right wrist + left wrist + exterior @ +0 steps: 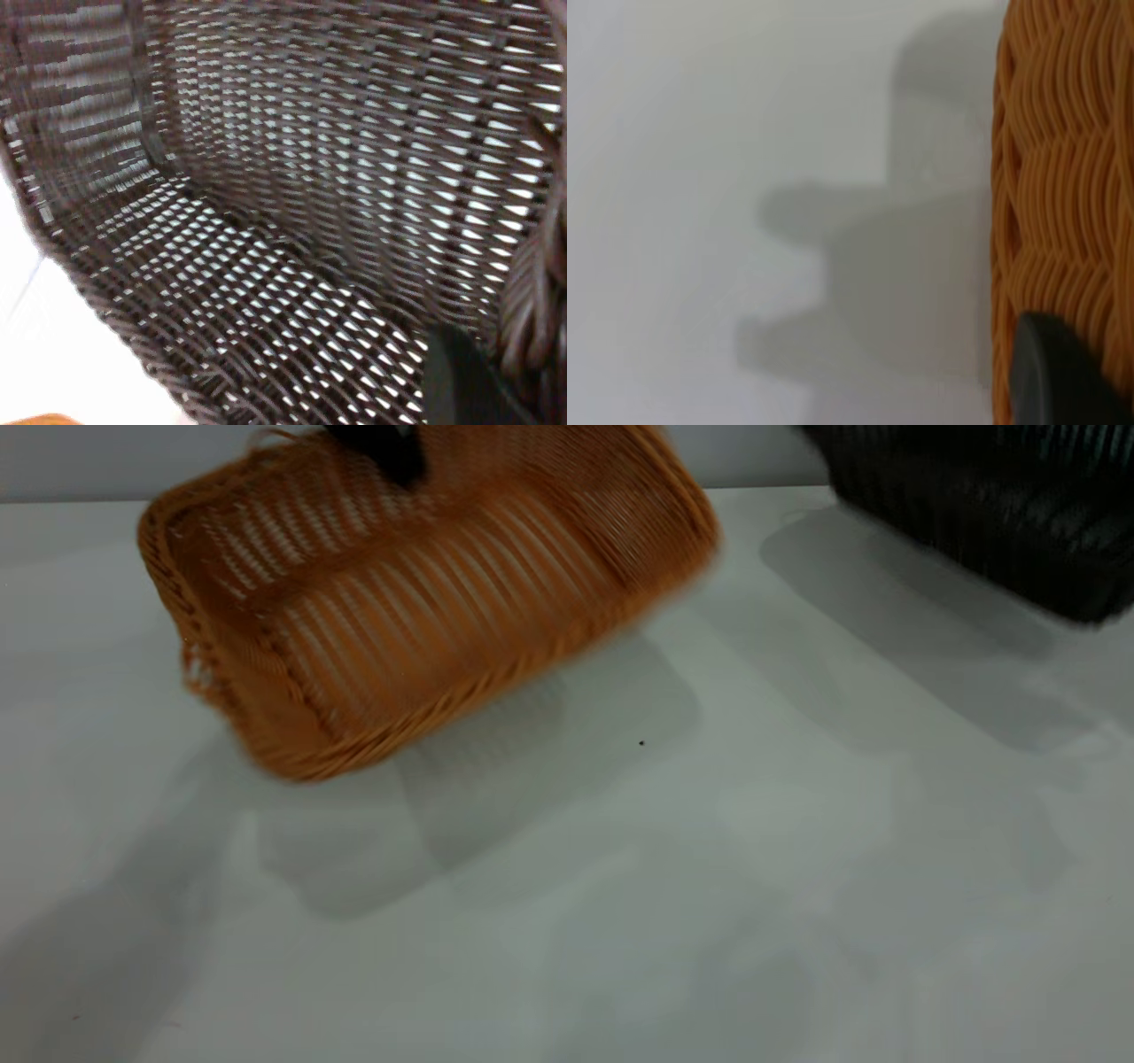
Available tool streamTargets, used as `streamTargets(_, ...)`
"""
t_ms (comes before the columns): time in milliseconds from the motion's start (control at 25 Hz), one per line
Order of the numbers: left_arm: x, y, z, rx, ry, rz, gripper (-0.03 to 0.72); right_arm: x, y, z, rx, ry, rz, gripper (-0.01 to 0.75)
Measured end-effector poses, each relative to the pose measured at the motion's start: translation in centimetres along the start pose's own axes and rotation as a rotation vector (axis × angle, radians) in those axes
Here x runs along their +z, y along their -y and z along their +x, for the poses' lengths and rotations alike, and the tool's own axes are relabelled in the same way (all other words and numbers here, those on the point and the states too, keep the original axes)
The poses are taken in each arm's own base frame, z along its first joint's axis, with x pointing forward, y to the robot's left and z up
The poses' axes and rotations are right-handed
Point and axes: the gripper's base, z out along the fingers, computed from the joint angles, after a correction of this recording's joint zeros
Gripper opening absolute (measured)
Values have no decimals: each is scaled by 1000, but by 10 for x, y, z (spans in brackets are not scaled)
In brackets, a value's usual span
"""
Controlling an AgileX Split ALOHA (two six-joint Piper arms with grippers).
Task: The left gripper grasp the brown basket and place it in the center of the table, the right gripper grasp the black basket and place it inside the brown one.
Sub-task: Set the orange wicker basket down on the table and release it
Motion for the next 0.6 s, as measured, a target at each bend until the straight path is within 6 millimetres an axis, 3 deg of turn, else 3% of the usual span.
streamTargets(200,30,42,-14,362,-38,182,79,-18,-19,-5,-104,-70,-59,93)
streamTargets(480,60,68,-25,437,-45,209,100,-26,-27,-4,-132,-94,-85,92)
streamTargets(600,67,73,-26,444,-49,217,169,-28,-30,-1,-135,-121,-110,92)
